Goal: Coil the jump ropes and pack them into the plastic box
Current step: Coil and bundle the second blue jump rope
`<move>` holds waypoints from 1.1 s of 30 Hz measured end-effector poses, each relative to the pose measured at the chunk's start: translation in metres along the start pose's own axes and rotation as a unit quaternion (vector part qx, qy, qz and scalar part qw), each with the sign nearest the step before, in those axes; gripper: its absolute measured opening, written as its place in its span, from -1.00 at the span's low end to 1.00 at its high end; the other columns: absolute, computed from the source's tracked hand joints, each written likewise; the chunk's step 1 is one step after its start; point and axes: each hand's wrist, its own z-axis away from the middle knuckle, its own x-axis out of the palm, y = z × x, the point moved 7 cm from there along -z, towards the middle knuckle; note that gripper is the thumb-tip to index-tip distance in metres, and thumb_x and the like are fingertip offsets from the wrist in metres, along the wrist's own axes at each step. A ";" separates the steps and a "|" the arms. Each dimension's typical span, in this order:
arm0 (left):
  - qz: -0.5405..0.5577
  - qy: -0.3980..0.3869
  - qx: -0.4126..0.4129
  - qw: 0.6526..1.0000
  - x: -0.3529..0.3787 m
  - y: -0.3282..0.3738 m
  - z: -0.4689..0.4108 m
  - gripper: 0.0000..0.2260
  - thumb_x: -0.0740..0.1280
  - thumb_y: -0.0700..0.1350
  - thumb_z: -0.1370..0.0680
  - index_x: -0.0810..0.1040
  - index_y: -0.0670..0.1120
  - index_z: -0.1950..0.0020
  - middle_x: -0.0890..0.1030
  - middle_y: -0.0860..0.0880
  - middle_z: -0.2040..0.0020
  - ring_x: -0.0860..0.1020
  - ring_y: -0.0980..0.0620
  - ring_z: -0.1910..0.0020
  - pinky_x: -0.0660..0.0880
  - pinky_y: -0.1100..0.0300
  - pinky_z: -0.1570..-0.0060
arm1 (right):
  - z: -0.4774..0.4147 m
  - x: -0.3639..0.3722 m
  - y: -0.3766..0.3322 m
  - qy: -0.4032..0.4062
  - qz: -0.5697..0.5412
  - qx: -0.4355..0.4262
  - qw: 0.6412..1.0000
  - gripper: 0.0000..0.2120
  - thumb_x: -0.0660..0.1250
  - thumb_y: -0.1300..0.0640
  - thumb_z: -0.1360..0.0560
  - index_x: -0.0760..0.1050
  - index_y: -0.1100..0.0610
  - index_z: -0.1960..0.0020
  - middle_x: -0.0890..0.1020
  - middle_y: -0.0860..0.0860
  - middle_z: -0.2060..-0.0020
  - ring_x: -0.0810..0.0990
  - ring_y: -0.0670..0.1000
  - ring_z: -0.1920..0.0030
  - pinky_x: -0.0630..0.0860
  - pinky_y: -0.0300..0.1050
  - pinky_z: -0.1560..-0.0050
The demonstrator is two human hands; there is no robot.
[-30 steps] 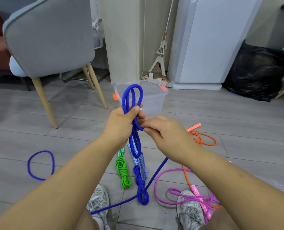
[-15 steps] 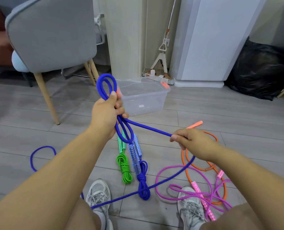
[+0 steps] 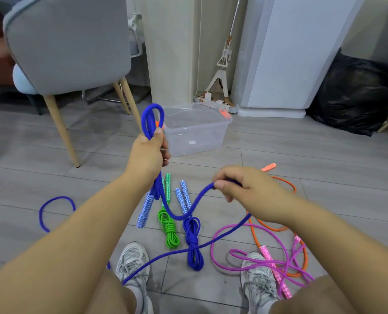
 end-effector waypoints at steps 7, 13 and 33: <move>-0.055 -0.082 -0.008 0.995 0.028 -0.005 0.017 -0.75 0.12 -0.06 -0.64 0.37 -0.10 0.20 0.45 -0.03 0.32 0.42 0.06 0.42 0.45 0.18 0.29 | -0.026 -0.005 -0.017 0.107 -0.083 -0.005 0.991 -0.83 0.23 0.09 -0.56 0.43 -0.01 0.22 0.53 -0.07 0.45 0.41 -0.20 0.45 0.36 -0.37 0.33; -0.028 -0.109 -0.041 0.993 0.038 -0.013 0.025 -0.75 0.15 -0.06 -0.63 0.41 -0.11 0.21 0.45 -0.07 0.38 0.43 0.05 0.47 0.45 0.17 0.35 | -0.042 -0.002 -0.013 0.159 -0.016 0.024 0.987 -0.87 0.25 0.00 -0.54 0.48 0.00 0.15 0.51 -0.11 0.42 0.49 -0.06 0.30 0.42 -0.14 0.20; 0.027 -0.195 -0.135 0.971 0.043 -0.017 0.035 -0.68 0.24 0.10 -0.57 0.29 -0.05 0.27 0.16 0.02 0.48 0.11 0.09 0.57 0.22 0.28 0.56 | -0.039 -0.021 0.004 0.165 -0.065 0.042 0.983 -0.79 0.38 -0.03 -0.45 0.55 0.12 0.17 0.53 -0.07 0.47 0.48 -0.10 0.40 0.37 -0.32 0.40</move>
